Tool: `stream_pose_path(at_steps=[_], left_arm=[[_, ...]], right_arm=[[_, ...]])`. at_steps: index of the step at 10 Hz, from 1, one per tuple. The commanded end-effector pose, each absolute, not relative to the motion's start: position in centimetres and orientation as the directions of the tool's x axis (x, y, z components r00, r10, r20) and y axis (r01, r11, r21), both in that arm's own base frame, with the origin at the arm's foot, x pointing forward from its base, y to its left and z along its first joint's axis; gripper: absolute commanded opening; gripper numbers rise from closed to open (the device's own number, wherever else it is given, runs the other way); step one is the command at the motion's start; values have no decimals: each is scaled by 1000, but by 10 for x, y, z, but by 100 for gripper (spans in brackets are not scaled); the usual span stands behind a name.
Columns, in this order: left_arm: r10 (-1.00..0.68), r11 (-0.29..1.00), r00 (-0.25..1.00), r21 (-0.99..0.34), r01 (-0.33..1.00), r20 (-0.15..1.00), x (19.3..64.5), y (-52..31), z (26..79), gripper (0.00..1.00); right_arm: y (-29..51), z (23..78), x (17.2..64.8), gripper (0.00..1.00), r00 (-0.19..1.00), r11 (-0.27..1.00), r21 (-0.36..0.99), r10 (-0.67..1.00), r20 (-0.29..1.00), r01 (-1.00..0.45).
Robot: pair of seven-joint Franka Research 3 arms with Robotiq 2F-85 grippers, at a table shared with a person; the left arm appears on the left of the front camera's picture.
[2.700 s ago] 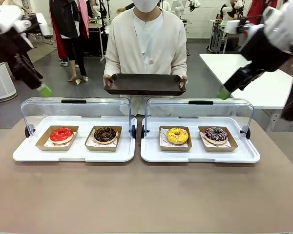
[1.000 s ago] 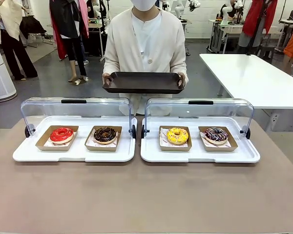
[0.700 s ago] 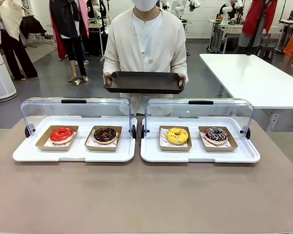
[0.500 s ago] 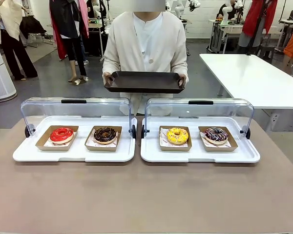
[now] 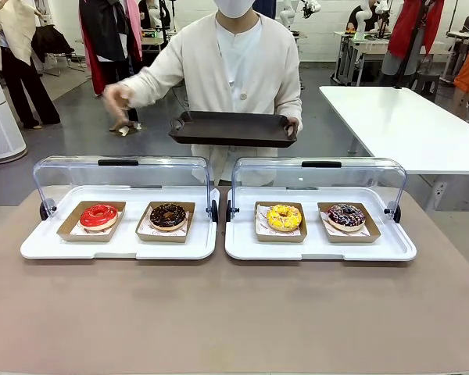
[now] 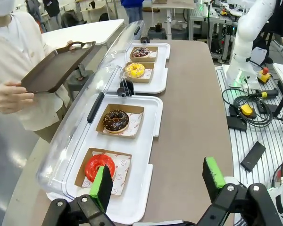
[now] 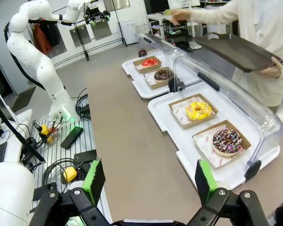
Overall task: Provide the desired donut to the person.
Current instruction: Pick up and lift the Paper togo box containing the Donut pointed at by the person.
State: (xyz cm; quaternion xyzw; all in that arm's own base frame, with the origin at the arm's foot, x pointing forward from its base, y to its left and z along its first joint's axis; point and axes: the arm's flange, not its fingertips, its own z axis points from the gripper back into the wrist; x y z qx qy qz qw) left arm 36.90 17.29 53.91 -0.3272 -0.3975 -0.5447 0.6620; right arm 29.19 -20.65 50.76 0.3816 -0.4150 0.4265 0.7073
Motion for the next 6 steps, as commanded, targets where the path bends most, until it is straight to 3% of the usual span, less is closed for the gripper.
stream_pose_path(at_steps=[1, 6], left_arm=[[-448, 188, 79, 8, 982, 891, 369, 173, 540, 100], [-448, 188, 79, 8, 982, 891, 369, 173, 540, 100]], right_arm=[[-207, 508, 294, 100, 273, 337, 174, 273, 922, -925], [-207, 508, 294, 100, 273, 337, 174, 273, 922, -925]])
